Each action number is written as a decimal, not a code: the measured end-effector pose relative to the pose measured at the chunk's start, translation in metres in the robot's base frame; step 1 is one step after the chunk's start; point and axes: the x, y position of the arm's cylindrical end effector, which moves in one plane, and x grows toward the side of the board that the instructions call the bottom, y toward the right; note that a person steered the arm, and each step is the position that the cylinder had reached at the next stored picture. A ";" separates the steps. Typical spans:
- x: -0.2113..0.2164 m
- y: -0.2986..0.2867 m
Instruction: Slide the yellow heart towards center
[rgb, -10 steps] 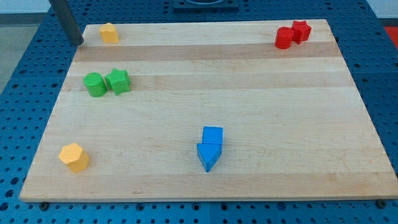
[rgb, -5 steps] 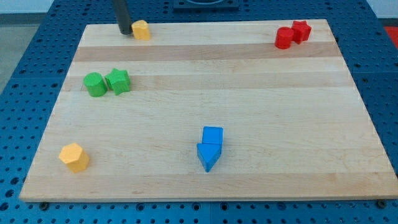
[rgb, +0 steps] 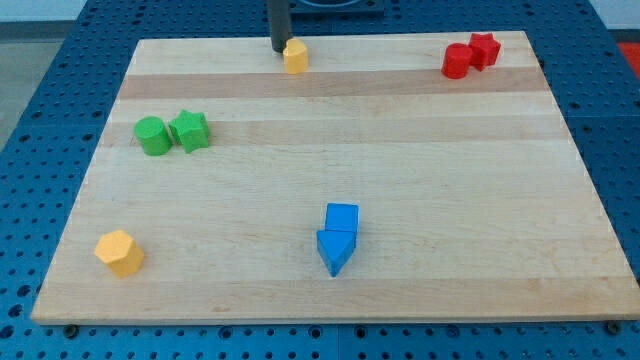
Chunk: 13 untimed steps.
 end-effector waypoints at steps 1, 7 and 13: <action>0.016 0.018; 0.135 0.083; 0.123 0.035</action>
